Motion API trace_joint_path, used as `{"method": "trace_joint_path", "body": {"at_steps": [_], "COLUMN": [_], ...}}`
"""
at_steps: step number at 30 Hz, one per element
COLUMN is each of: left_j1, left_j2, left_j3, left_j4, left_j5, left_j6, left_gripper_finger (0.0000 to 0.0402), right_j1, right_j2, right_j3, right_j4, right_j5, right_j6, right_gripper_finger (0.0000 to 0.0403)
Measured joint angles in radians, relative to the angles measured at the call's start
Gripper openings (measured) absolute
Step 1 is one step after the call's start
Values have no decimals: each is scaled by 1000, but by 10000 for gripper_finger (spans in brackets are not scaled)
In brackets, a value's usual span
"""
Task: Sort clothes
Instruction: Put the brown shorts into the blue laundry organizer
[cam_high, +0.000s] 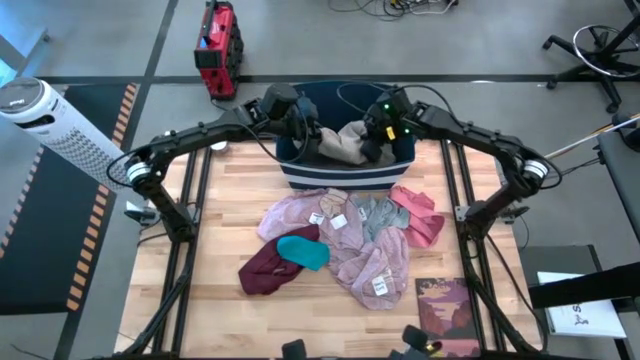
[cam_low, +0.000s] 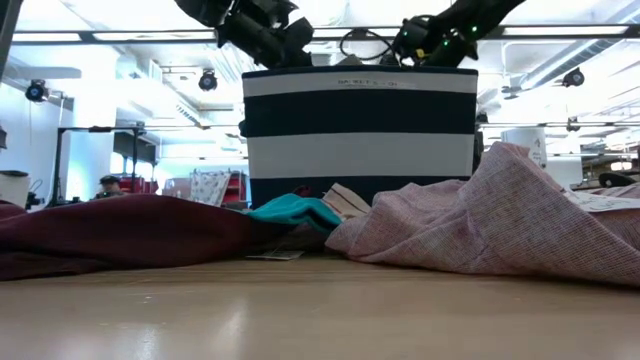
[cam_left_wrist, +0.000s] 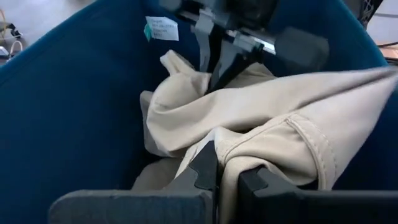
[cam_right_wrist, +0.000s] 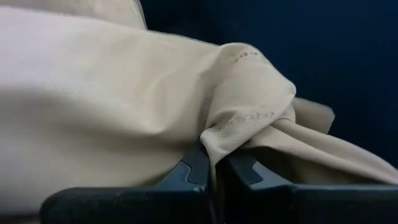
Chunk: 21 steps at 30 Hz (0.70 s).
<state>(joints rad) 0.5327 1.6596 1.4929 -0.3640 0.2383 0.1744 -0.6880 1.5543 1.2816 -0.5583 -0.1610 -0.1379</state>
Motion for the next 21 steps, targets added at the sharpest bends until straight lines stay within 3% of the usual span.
{"method": "trace_joint_path", "body": {"at_steps": [10,21], "left_j1": [0,-2], "left_j2": [0,-10], "left_j3": [0,0], "left_j4": [-4,-15], "left_j5": [-97,-98], "left_j6": [4,43], "left_gripper_finger": [35,149], "right_j1": [0,0], "right_j2": [-5,-59], "right_j3": [0,0], "right_j4": [-22,-22], "right_j5": [4,5], "right_j6": [8,23], "right_gripper_finger": [55,138]}}
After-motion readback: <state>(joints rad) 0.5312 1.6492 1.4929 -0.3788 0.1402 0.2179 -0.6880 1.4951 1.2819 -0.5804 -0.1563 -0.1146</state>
